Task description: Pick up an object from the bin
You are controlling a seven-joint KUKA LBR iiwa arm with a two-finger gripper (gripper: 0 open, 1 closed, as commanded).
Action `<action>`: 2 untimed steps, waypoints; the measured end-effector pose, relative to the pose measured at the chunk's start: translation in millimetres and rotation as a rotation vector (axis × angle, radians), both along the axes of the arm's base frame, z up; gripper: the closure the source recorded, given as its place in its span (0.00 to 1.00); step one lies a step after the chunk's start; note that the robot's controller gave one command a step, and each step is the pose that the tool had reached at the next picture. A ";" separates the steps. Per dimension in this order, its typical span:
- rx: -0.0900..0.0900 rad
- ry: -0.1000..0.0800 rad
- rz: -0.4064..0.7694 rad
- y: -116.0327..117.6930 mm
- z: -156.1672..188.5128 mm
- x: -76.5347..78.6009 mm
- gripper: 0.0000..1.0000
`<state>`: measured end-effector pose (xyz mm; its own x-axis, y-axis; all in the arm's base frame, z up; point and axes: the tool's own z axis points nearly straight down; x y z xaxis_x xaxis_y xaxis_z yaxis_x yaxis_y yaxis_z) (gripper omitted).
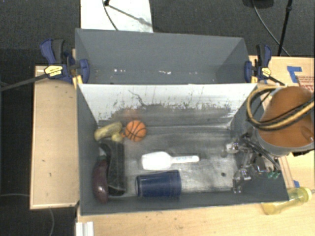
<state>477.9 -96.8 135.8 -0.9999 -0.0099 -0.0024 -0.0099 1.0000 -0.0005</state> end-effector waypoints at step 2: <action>0.000 -0.002 0.050 -14.0 -39.2 37.7 1.00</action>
Offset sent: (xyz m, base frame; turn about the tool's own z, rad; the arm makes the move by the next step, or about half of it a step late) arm 0.0369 -0.0142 -0.0395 -0.0493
